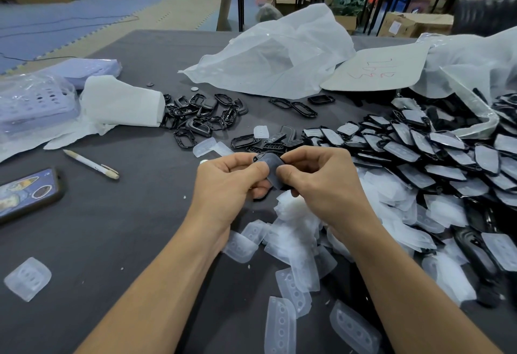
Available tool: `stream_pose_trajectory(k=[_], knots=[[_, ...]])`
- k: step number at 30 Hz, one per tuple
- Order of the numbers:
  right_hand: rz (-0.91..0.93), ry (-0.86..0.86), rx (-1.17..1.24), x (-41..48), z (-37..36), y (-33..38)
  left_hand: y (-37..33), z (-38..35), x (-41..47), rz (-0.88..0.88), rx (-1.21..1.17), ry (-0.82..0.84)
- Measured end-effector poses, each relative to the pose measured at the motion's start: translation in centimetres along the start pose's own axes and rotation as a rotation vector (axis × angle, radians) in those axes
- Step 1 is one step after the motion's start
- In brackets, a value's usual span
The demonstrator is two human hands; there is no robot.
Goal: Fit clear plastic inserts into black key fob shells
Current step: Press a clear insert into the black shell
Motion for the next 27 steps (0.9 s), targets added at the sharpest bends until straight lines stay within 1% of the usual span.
stream_pose_trajectory(k=[5,15,27], knots=[[-0.007,-0.003,-0.004,0.10,0.03,-0.08,0.23,0.16,0.12,0.009,0.047,-0.014],[0.002,-0.023,-0.011,0.19,-0.08,-0.13,0.40,0.06,0.02,0.080,-0.006,-0.017],[0.005,-0.045,-0.012,0.36,0.31,-0.39,0.30,-0.35,-0.17,0.055,0.010,0.035]])
Point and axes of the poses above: each hand's wrist, its own x-axis towards the middle knuckle, its own z-axis out of the back of the hand, y = z × x, the point moved 6 cm from there along x, towards the middle knuckle, and after that the axes turned 7 degrees about -z, right-handed, at the moved point
